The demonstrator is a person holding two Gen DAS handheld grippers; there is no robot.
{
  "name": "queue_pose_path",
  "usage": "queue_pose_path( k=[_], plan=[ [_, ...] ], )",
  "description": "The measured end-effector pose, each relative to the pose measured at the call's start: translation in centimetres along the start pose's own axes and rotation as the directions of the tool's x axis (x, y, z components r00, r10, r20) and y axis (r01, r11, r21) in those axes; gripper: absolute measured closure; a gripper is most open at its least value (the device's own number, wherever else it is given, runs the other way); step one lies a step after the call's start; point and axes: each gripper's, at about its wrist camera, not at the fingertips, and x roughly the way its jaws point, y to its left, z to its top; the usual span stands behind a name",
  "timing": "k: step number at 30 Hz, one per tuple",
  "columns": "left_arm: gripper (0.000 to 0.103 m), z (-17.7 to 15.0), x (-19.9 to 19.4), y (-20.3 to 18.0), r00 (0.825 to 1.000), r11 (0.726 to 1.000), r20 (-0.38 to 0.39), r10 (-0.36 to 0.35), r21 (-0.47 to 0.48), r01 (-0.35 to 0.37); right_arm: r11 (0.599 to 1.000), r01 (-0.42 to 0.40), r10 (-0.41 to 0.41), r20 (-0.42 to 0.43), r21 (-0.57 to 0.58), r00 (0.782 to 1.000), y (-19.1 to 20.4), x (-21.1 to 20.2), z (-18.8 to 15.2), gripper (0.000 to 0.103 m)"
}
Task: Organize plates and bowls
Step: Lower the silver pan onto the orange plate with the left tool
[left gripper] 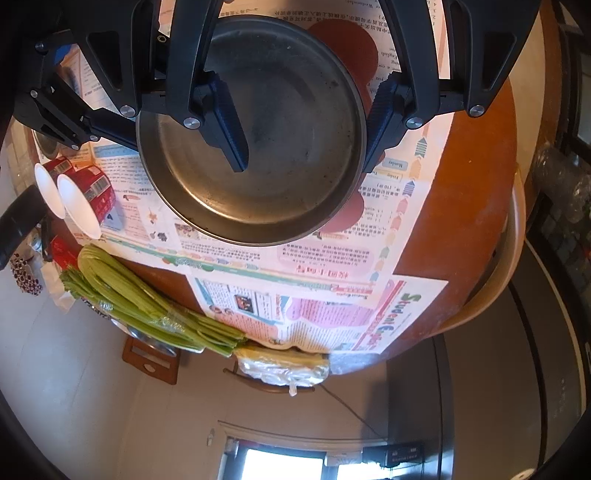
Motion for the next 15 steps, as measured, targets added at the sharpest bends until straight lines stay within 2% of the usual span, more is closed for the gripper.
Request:
queue_pose_path(
  k=[15],
  plan=[
    [0.041, -0.6, 1.3, 0.6, 1.0, 1.0, -0.023, 0.015, -0.001, -0.015, 1.0, -0.026, 0.026, -0.022, 0.015, 0.999, -0.3, 1.1, 0.0, 0.044]
  ],
)
